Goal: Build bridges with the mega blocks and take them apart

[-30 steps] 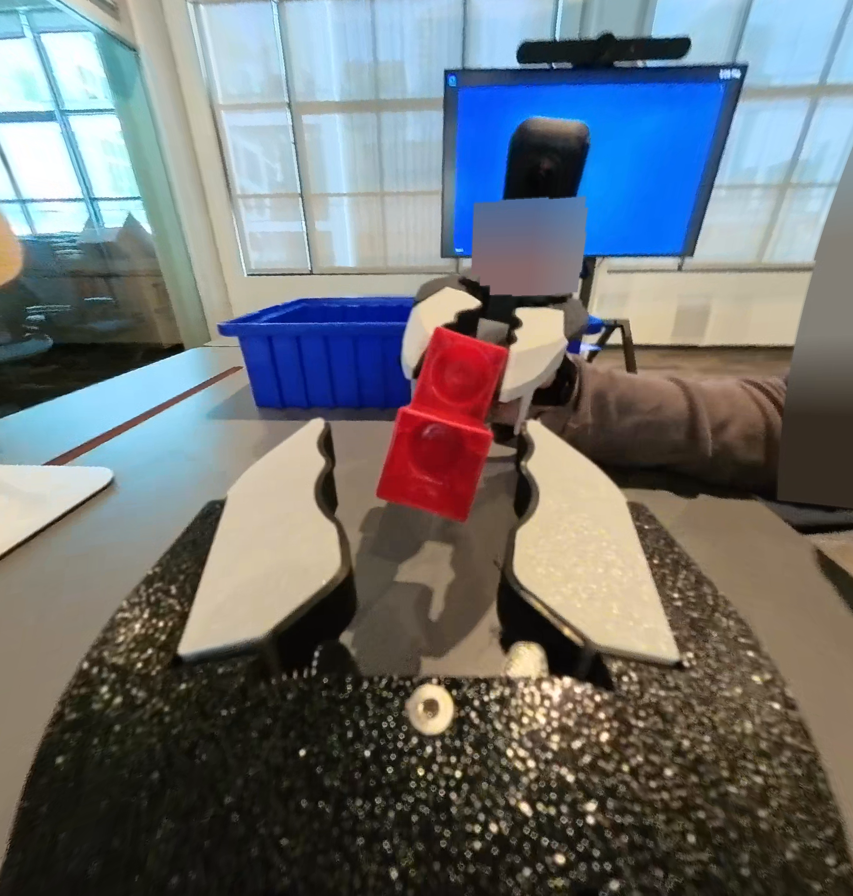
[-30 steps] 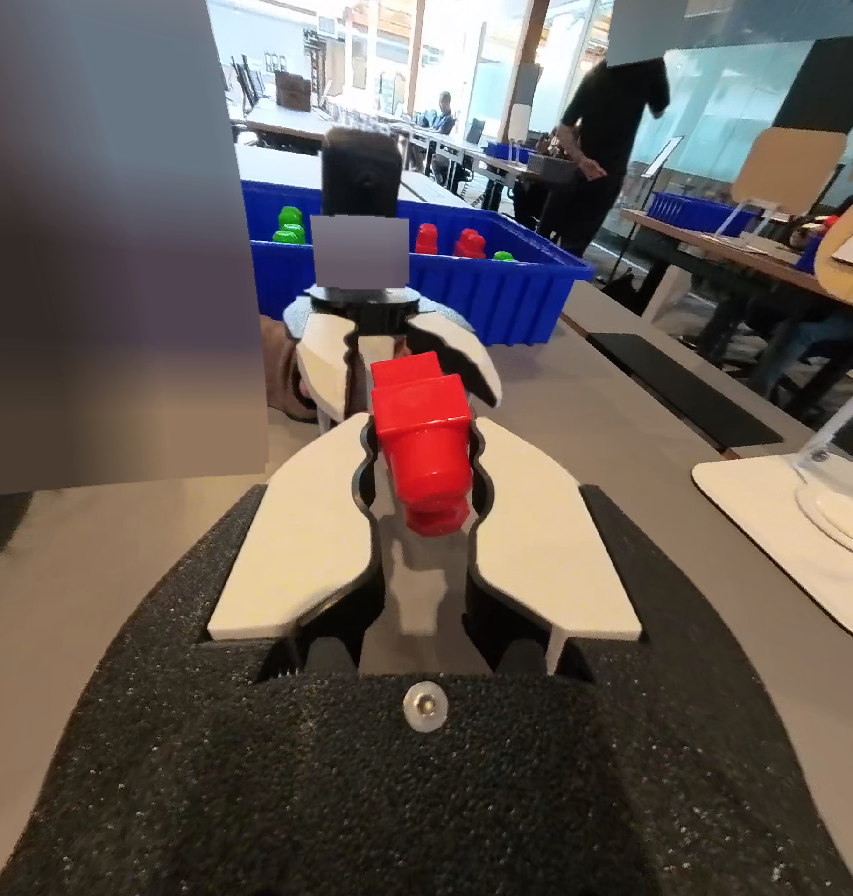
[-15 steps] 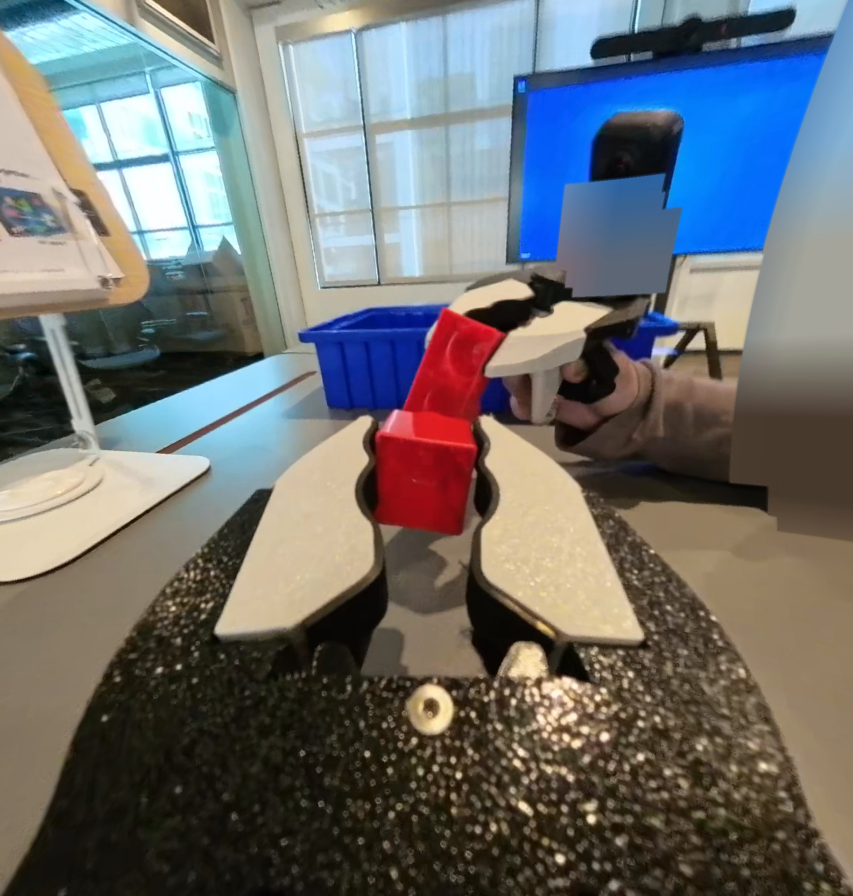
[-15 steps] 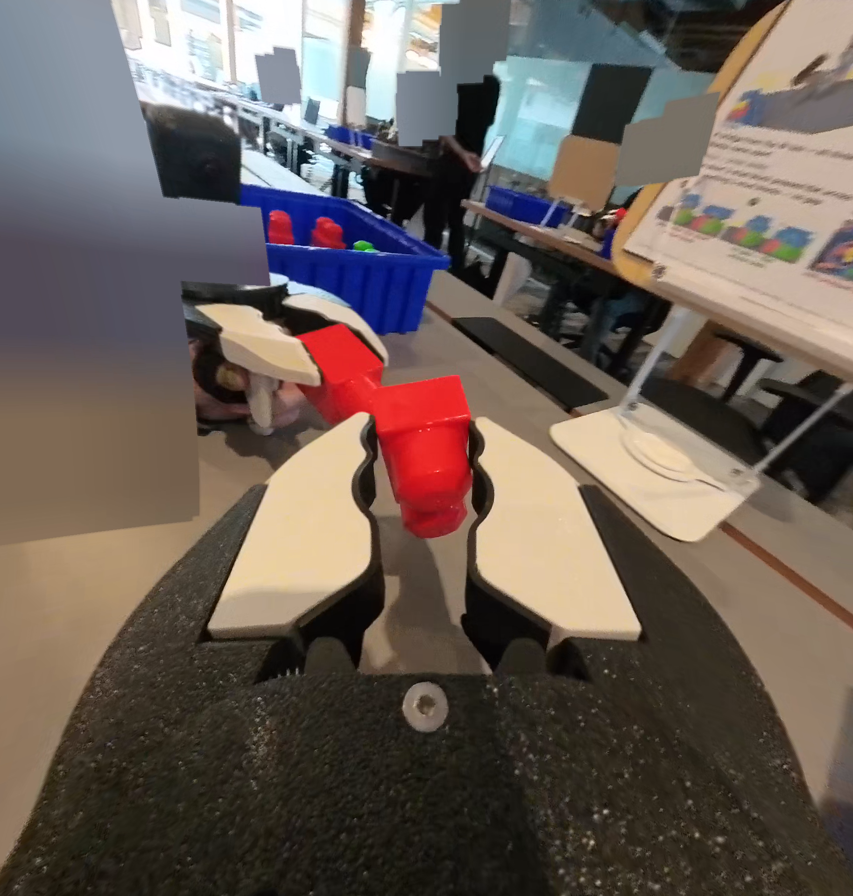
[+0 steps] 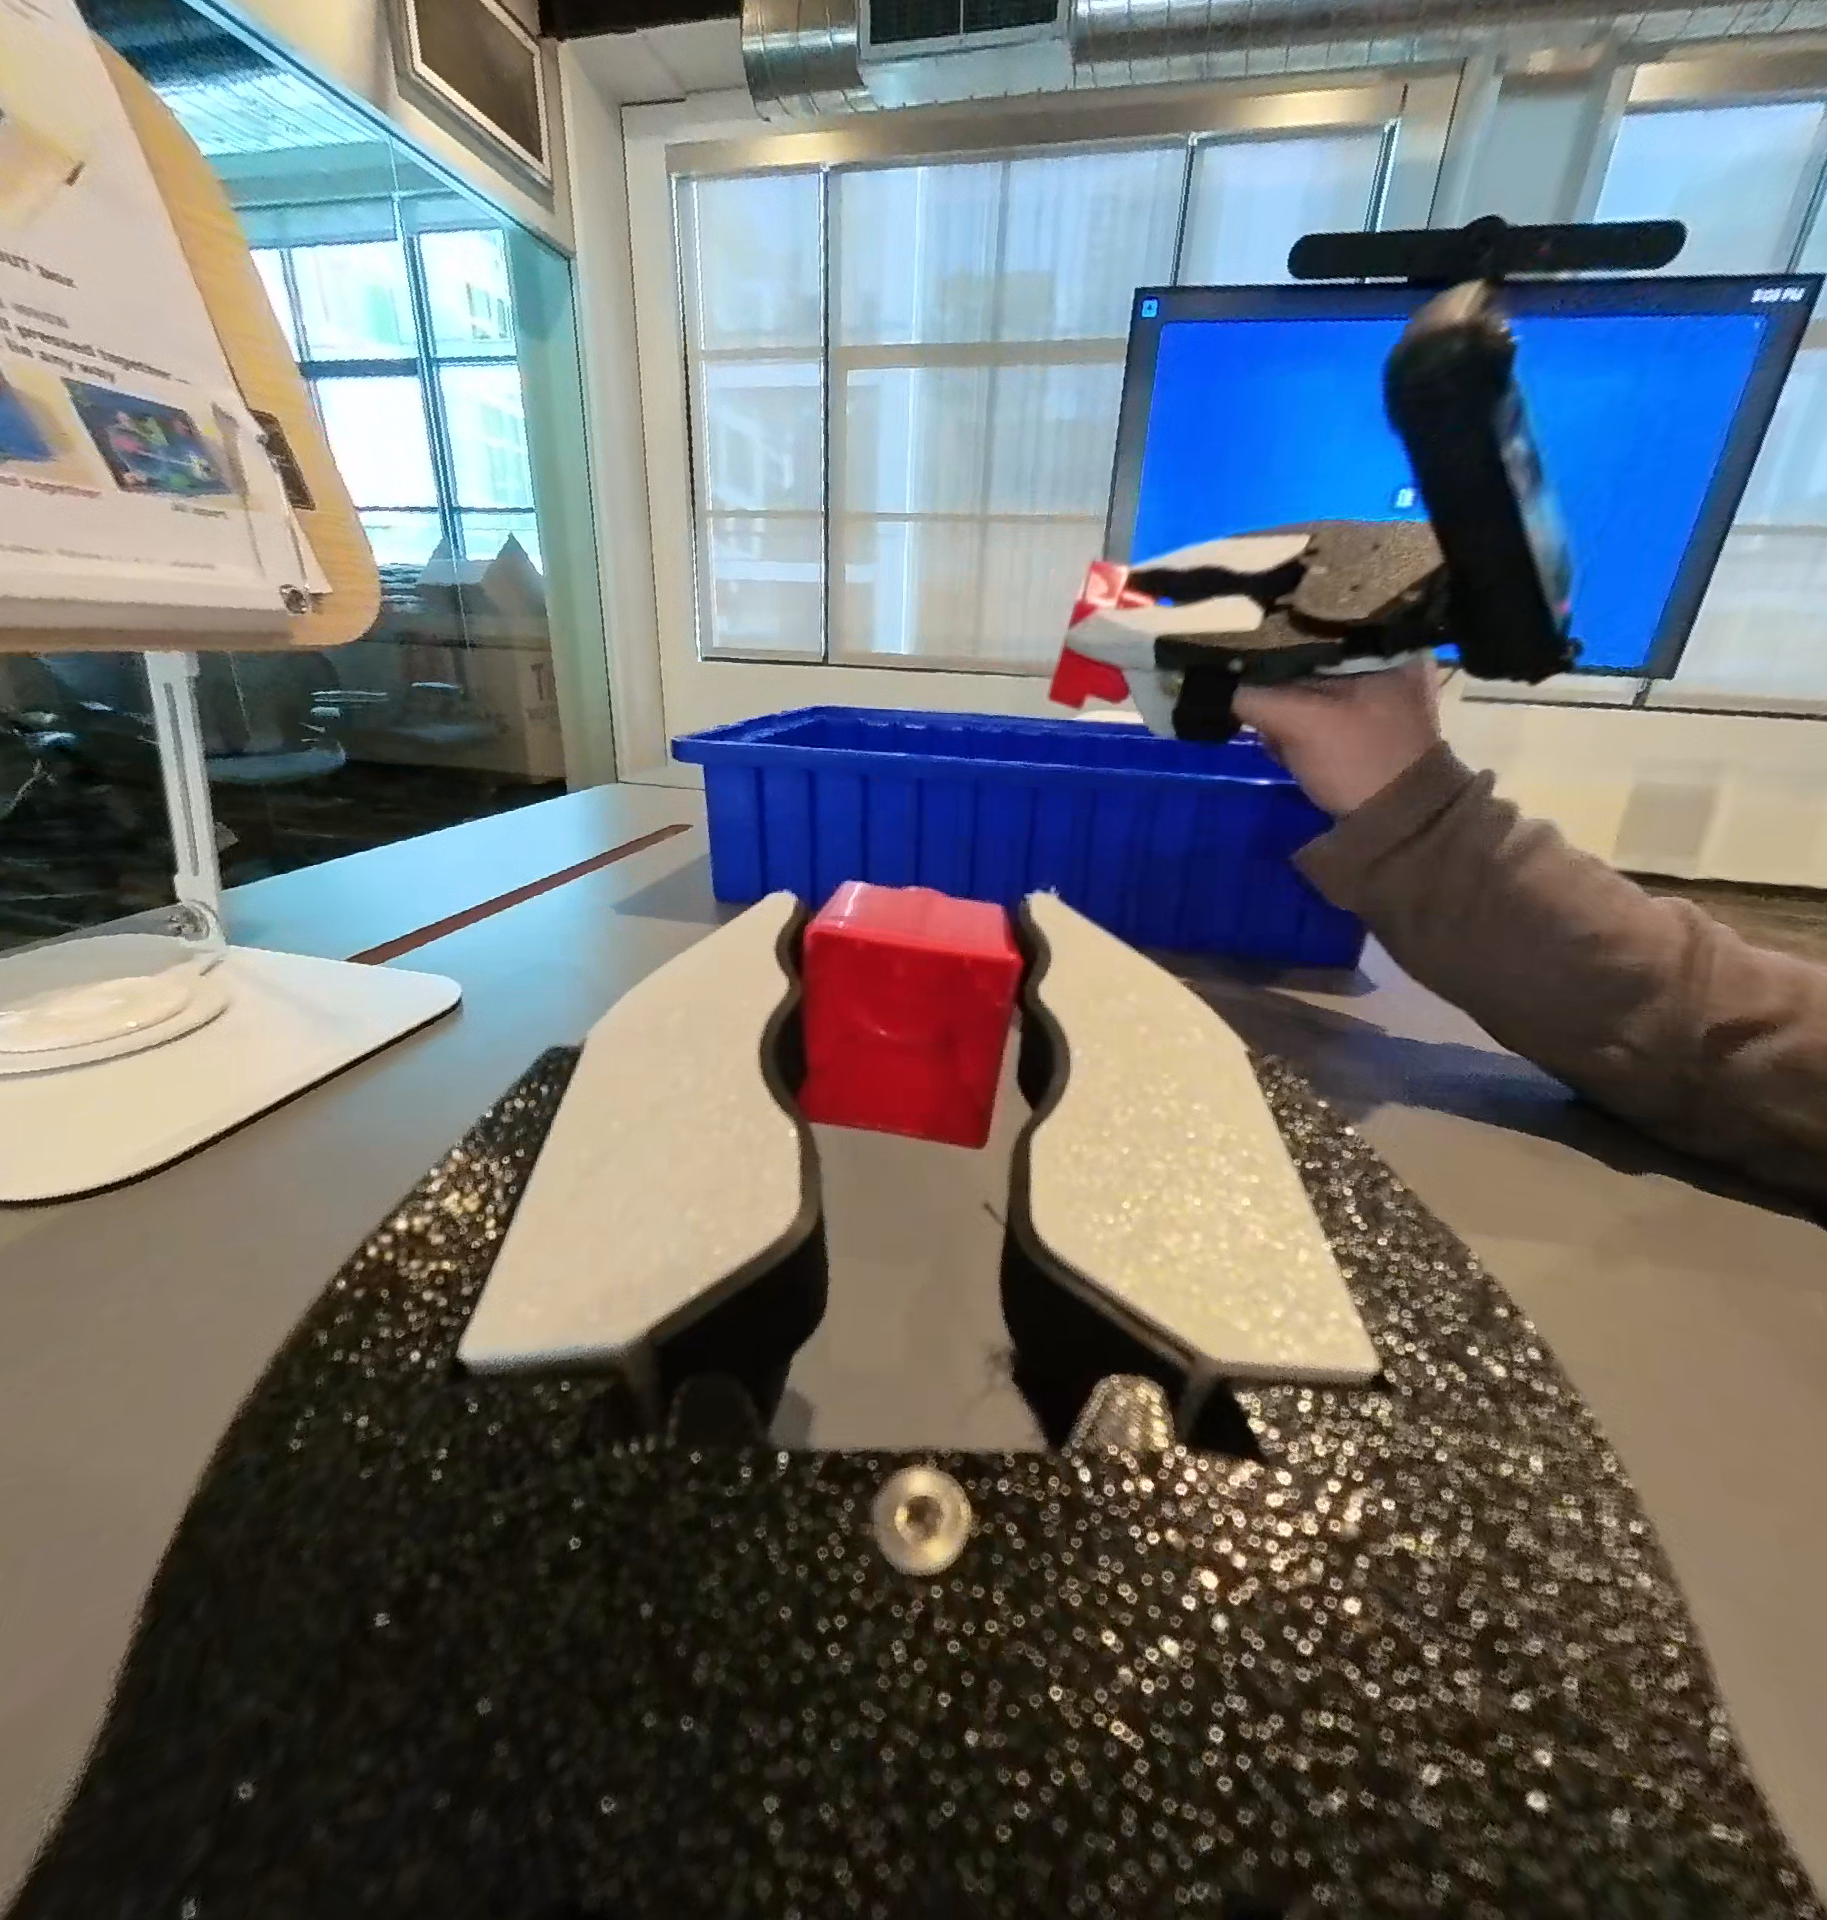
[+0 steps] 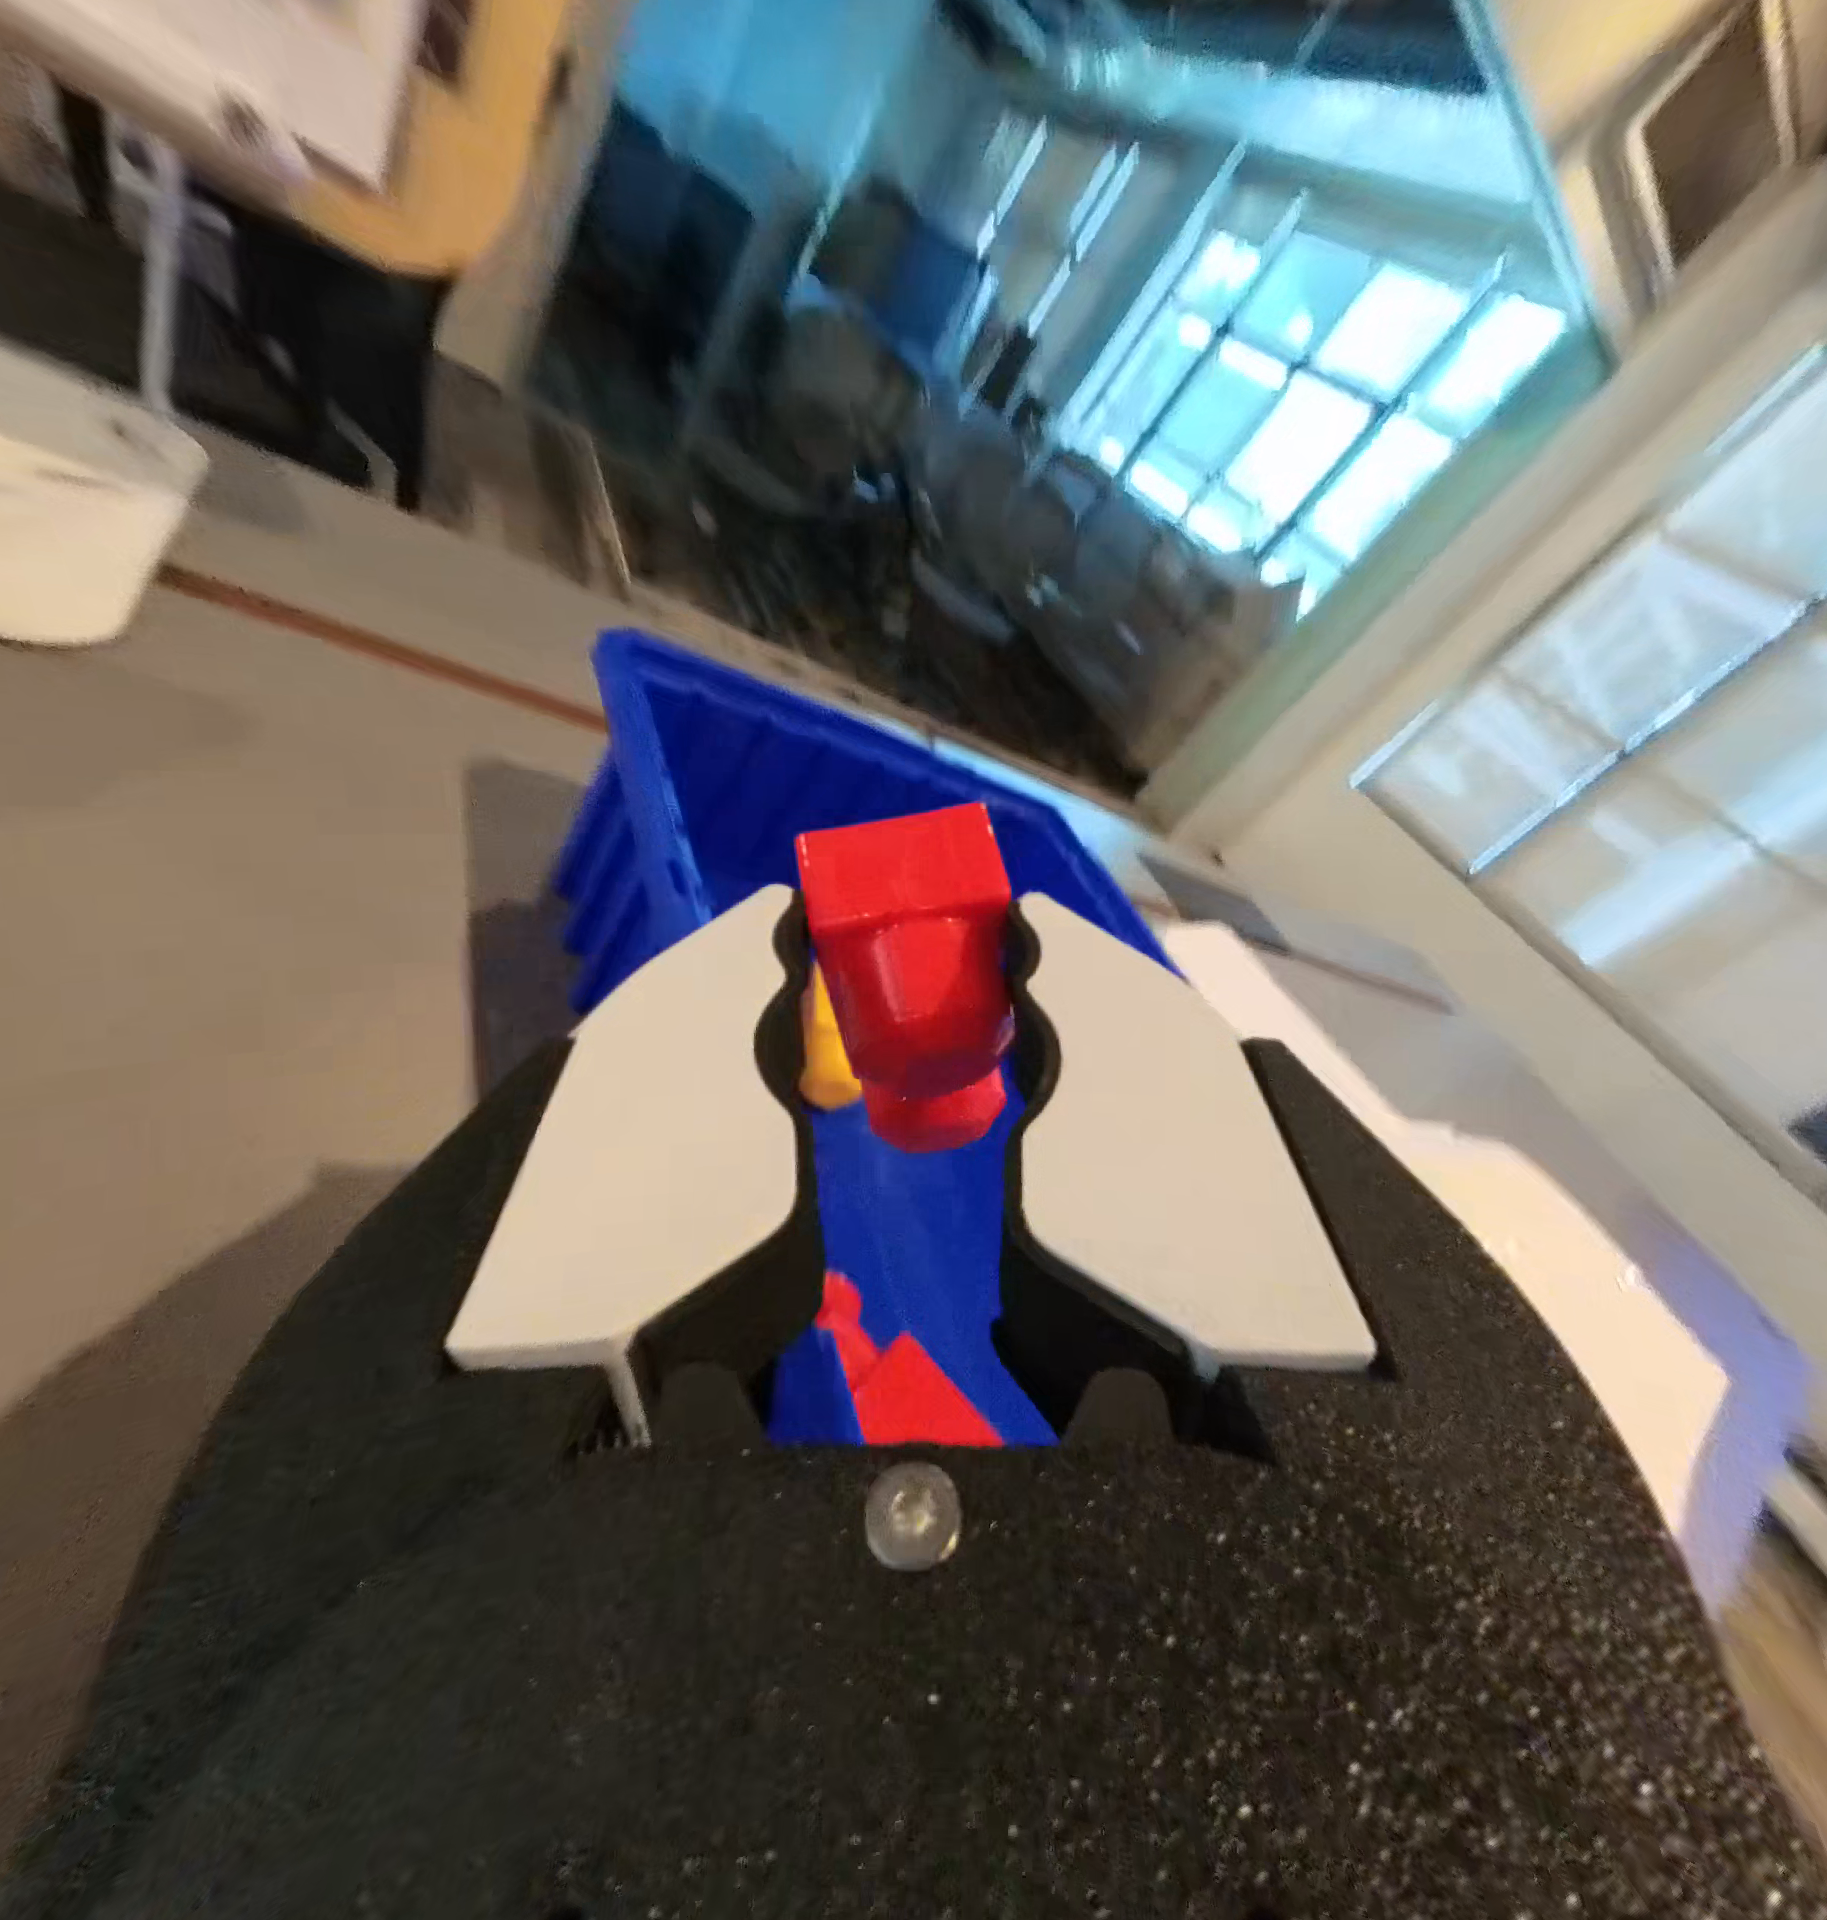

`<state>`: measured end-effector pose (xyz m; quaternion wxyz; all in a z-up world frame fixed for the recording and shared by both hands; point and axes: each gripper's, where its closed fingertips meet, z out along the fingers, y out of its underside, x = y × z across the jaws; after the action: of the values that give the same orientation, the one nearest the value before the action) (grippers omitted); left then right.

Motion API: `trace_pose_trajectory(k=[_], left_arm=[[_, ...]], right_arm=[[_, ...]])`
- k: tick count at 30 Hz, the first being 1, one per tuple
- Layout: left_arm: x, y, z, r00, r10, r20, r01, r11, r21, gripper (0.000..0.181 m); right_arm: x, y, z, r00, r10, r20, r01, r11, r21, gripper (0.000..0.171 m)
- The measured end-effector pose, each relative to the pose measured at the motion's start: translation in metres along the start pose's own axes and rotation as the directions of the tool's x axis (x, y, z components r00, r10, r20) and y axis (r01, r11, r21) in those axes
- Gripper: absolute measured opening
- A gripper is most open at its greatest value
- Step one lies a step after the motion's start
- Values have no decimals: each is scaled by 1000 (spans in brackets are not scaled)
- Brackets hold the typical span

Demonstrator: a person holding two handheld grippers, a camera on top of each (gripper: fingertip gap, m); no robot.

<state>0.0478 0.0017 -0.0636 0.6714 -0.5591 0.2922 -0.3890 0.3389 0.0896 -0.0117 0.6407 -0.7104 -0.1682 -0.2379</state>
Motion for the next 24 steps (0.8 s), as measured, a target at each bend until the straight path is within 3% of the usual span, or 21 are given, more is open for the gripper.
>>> trace_pose_trajectory(k=[3,6,10,13,15,18,21,24], left_arm=[[0,1,0,1000,1,-3,-1,1000,-4,37],[1,1,1,1000,4,-7,-4,1000,-7,37],[1,1,0,1000,1,-9,-1,1000,-4,37],[2,1,0,1000,5,-14,-5,1000,-4,37],[3,1,1,1000,9,-18,-9,1000,-6,37],[5,2,1,999,14,-29,-14,1000,-11,37],[10,1,1,998,17,-61,-17,1000,-5,37],[17,-1,1,993,12,-113,-10,1000,16,37]], right_arm=[[-3,21,7,999,32,35,-27,990,-139,36],[-6,13,8,1000,-8,19,9,995,-95,58],[-32,-24,-5,994,-41,100,29,993,118,56],[-95,-64,-35,905,-42,423,-129,921,367,38],[-137,-80,-57,749,-30,662,-289,884,368,40],[-183,-83,-77,480,10,877,-418,882,218,52],[-210,-87,-96,150,130,980,-536,843,-30,58],[-224,-89,-111,-206,270,941,-547,765,-339,69]])
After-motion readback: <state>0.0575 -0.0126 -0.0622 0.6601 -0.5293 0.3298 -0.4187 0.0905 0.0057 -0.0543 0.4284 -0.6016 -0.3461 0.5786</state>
